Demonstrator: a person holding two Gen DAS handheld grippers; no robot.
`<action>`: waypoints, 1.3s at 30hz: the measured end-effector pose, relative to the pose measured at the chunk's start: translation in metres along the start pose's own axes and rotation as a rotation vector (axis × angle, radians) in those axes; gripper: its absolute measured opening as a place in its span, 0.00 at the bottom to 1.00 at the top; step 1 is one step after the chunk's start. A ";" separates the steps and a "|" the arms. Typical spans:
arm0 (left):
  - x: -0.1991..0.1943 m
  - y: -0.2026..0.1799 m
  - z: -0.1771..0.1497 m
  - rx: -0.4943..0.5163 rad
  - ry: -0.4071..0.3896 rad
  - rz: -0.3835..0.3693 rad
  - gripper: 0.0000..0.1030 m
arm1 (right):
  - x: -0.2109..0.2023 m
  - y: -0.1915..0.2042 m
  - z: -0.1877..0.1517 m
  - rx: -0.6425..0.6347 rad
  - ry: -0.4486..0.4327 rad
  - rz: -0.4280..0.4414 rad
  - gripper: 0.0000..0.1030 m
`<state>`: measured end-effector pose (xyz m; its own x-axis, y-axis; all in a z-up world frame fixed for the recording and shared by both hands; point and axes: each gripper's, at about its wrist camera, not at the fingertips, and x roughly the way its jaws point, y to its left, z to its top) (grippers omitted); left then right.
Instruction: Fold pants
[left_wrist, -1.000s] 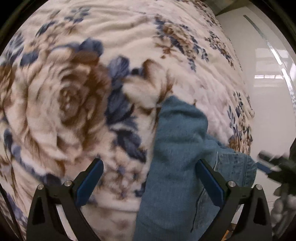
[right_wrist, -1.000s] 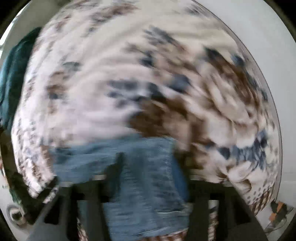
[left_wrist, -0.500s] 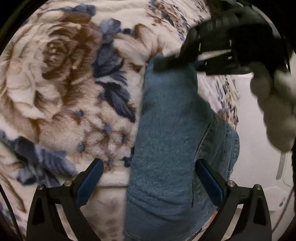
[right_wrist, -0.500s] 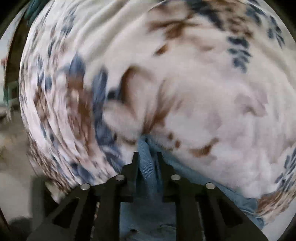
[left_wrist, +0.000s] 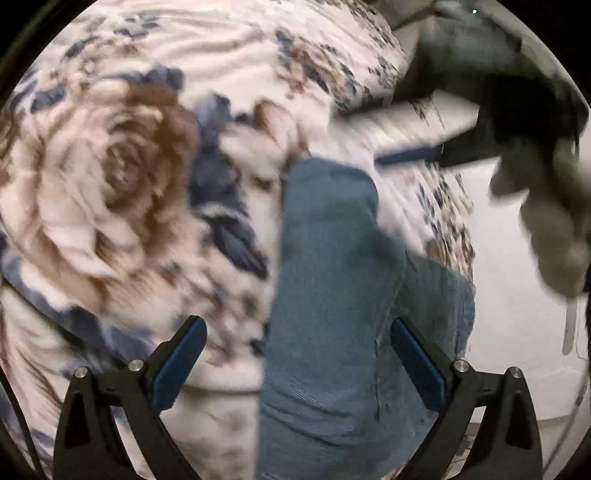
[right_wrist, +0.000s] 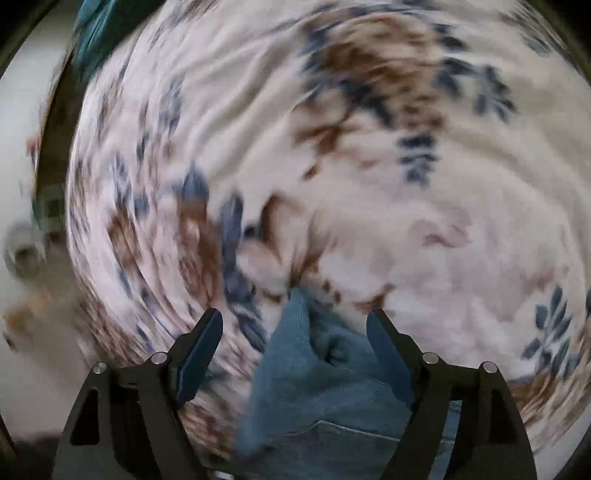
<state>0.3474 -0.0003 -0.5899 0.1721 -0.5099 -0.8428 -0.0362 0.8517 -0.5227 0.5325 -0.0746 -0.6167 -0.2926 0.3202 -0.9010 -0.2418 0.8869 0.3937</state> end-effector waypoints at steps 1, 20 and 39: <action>0.001 0.002 0.003 0.005 0.015 -0.023 0.99 | 0.013 0.004 -0.001 -0.025 0.024 -0.078 0.80; 0.029 -0.021 0.011 -0.011 0.161 -0.068 0.99 | -0.013 -0.218 -0.260 0.527 -0.279 0.135 0.94; 0.072 -0.012 0.016 0.085 0.276 -0.068 1.00 | 0.085 -0.226 -0.252 0.399 -0.227 0.526 1.00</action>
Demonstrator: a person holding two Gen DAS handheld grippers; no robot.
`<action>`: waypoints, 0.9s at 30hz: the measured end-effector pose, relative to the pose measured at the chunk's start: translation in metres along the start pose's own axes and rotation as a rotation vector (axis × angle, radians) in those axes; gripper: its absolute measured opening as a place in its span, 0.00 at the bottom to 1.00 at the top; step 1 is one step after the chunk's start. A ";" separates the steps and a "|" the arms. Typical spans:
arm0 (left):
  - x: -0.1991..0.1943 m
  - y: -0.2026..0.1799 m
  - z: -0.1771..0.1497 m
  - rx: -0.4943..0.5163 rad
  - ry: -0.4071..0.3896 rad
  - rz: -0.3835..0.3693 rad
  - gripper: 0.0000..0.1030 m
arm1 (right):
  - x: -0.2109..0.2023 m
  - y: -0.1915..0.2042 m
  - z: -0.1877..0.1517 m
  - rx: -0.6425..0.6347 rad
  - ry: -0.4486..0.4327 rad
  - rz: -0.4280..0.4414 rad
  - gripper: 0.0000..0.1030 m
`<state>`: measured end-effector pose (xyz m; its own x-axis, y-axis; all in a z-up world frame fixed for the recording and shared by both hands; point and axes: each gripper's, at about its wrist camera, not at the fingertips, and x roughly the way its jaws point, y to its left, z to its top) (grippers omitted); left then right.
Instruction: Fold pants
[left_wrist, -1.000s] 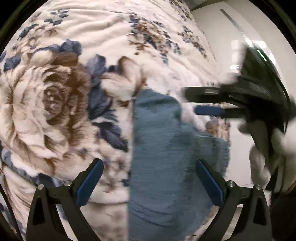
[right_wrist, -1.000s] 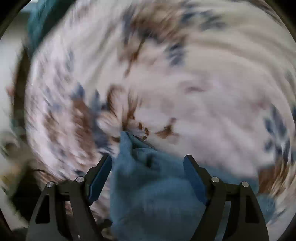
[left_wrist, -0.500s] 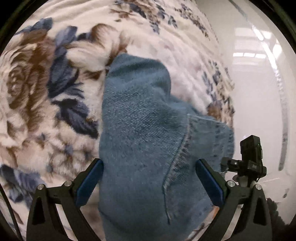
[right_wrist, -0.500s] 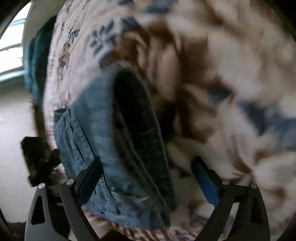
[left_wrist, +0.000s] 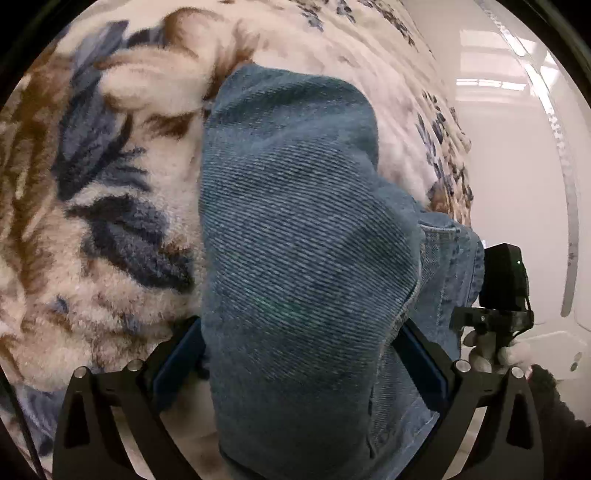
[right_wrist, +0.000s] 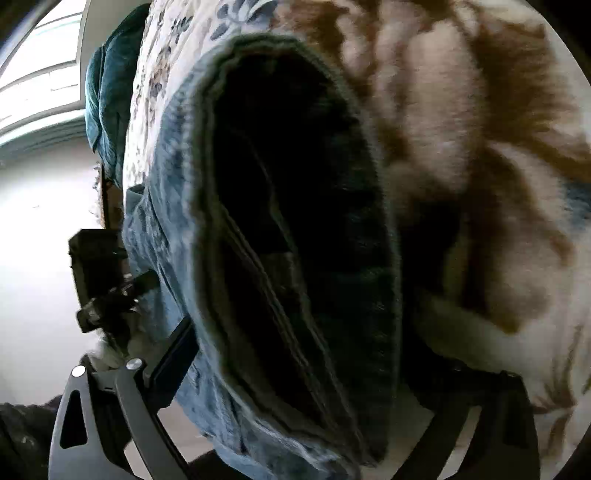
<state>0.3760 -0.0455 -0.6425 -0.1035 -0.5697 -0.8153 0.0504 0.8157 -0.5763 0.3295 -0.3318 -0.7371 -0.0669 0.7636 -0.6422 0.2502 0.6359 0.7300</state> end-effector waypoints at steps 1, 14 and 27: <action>0.000 0.001 0.000 0.000 0.002 -0.011 1.00 | 0.004 0.005 0.001 -0.029 0.017 -0.012 1.00; 0.000 -0.011 -0.001 0.038 0.028 -0.138 0.99 | 0.021 0.028 0.002 -0.019 -0.059 -0.022 0.69; -0.042 -0.055 0.024 0.080 -0.007 -0.140 0.99 | -0.041 0.065 -0.005 -0.050 -0.192 0.037 0.41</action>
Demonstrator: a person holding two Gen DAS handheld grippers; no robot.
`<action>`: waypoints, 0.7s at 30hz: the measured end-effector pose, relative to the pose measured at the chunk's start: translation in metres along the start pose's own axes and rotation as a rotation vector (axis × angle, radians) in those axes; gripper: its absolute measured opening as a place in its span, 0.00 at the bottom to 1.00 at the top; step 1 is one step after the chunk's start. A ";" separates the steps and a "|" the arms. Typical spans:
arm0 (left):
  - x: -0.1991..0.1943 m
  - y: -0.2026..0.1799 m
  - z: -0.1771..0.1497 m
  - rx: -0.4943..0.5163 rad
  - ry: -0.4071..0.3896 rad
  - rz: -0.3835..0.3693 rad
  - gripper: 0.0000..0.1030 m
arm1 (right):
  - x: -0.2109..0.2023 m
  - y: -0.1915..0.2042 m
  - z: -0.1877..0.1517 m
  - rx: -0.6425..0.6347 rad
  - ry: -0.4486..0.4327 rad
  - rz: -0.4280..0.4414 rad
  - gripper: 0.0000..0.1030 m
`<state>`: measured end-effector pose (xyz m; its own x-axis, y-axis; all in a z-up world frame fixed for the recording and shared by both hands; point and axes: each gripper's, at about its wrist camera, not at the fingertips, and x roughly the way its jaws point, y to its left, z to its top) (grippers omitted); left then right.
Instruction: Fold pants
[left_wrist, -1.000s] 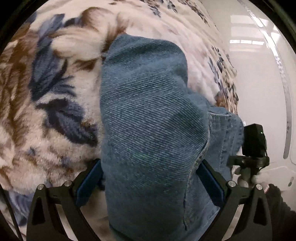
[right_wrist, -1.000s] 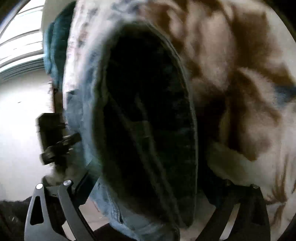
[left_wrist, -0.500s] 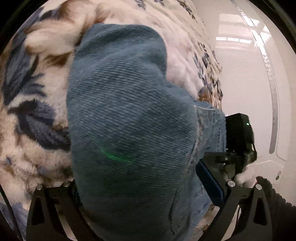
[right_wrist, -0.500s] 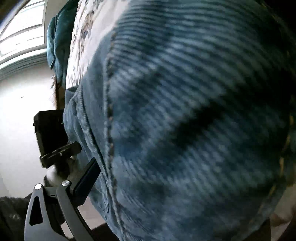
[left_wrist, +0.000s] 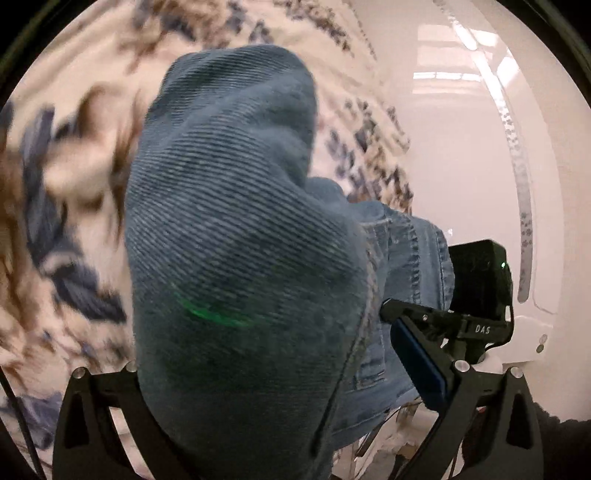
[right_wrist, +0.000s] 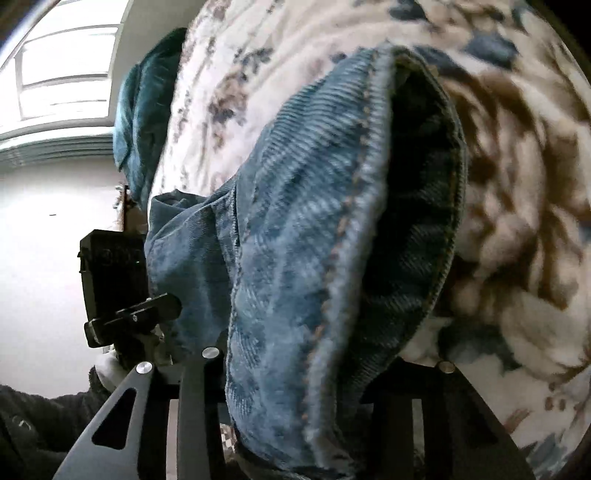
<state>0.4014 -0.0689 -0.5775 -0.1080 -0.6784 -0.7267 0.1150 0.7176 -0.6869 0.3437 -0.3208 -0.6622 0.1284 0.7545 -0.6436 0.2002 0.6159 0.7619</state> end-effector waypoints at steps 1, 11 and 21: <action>-0.007 -0.005 0.007 0.003 -0.012 -0.002 0.99 | -0.001 0.005 0.006 -0.004 -0.011 0.005 0.41; -0.075 -0.040 0.150 0.053 -0.146 0.013 0.99 | -0.036 0.080 0.139 -0.121 -0.082 0.049 0.41; -0.088 0.011 0.364 0.105 -0.183 0.104 0.99 | 0.009 0.120 0.377 -0.175 -0.107 0.046 0.41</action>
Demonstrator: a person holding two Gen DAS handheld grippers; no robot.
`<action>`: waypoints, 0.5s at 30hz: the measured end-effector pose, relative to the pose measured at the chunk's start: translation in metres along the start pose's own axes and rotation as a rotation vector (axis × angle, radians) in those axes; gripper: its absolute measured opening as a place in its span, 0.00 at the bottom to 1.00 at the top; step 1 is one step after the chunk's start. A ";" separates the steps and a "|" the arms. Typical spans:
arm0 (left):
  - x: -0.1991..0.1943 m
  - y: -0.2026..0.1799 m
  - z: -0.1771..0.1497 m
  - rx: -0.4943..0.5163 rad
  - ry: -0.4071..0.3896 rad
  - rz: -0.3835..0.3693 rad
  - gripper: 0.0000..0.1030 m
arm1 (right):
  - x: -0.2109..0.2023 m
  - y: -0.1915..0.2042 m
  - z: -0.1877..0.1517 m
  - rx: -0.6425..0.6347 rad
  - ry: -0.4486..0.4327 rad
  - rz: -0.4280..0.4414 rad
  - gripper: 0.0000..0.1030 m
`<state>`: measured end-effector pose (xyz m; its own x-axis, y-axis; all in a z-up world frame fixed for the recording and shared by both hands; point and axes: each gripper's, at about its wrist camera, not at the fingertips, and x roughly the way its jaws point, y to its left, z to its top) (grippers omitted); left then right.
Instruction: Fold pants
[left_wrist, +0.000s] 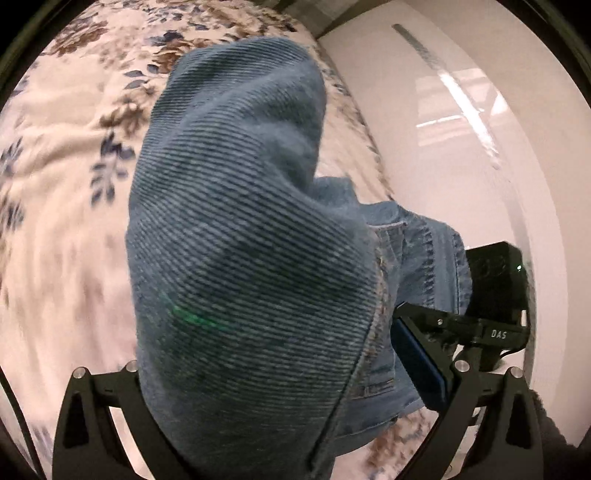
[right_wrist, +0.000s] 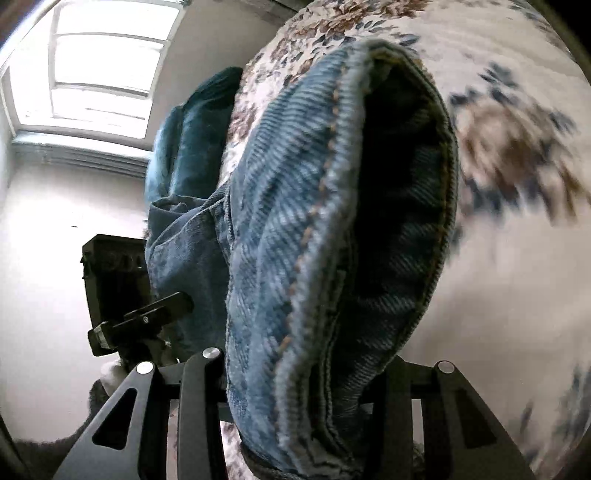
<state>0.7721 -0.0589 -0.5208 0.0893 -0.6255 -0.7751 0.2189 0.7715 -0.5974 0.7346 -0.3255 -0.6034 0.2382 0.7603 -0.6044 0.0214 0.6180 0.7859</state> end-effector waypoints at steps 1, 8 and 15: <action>0.011 0.014 0.014 -0.016 0.017 -0.001 0.99 | 0.011 -0.005 0.019 -0.001 0.005 -0.014 0.41; 0.081 0.102 0.046 -0.131 0.145 0.139 0.99 | 0.071 -0.072 0.087 0.076 0.114 -0.190 0.64; 0.065 0.097 0.022 -0.128 0.083 0.191 1.00 | 0.042 -0.104 0.058 0.070 0.090 -0.347 0.91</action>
<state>0.8205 -0.0276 -0.6248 0.0357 -0.4595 -0.8875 0.0799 0.8865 -0.4557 0.7990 -0.3697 -0.7034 0.1188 0.5244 -0.8431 0.1533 0.8293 0.5374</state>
